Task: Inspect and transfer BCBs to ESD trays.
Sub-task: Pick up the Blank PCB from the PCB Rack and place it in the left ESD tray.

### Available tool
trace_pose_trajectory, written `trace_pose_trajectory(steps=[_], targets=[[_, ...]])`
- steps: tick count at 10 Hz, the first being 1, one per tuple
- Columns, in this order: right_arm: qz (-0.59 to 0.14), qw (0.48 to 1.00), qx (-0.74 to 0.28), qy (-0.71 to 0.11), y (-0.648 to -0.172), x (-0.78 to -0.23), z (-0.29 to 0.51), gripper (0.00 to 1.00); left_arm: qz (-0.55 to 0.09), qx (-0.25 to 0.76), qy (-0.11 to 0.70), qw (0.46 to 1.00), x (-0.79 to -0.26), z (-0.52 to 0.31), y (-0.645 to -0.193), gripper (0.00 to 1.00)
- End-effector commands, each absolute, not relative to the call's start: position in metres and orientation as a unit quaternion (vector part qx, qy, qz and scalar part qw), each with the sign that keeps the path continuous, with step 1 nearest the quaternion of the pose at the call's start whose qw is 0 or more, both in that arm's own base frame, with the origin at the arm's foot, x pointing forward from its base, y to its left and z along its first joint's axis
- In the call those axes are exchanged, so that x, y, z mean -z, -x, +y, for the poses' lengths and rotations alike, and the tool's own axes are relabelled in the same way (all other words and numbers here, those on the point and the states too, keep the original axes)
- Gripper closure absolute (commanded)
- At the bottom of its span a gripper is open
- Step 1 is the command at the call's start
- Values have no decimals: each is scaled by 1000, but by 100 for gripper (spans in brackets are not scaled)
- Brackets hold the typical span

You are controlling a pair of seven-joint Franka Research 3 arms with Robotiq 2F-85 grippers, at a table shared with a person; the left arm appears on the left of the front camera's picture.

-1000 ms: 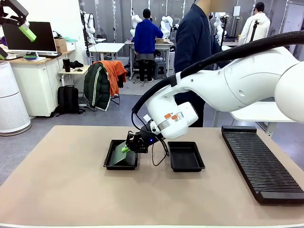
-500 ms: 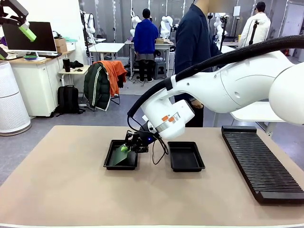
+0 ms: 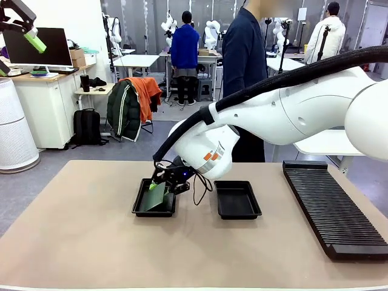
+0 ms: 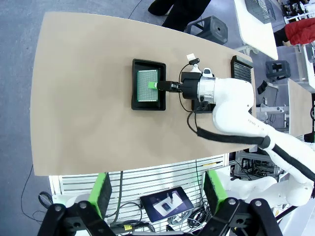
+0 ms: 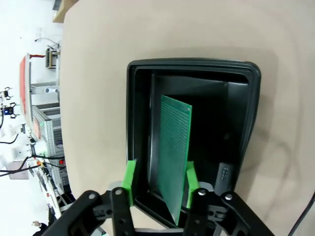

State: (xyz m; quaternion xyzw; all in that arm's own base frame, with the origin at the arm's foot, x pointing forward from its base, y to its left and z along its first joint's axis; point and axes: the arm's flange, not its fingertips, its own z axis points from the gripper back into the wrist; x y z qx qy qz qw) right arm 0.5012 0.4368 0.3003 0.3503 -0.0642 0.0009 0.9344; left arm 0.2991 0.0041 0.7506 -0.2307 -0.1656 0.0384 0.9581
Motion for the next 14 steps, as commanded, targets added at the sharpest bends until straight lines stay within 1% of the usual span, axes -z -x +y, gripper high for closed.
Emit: trace_pose_trajectory(steps=[1, 4, 5, 6, 10, 13, 14], targets=[[-79, 949, 8, -305, -496, -323, 447, 34, -166, -40, 231, 958, -750, 5, -300, 0], [-94, 966, 5, -241, -487, -355, 452, 15, -166, -40, 231, 958, -750, 5, -300, 0], [-100, 972, 3, -215, -485, -363, 453, 5, -166, -40, 231, 958, -750, 5, -300, 0], [-108, 977, 0, -182, -485, -374, 453, 0, -166, -40, 231, 958, -750, 5, -300, 0], [-96, 988, -9, -121, -483, -404, 446, 0, -166, -40, 231, 958, -750, 5, -300, 0], [-89, 990, 10, -105, -488, -407, 442, 0, -166, -40, 231, 958, -750, 5, -300, 0], [-94, 988, -18, -124, -483, -407, 438, 0, -166, -40, 231, 958, -750, 5, -300, 0]])
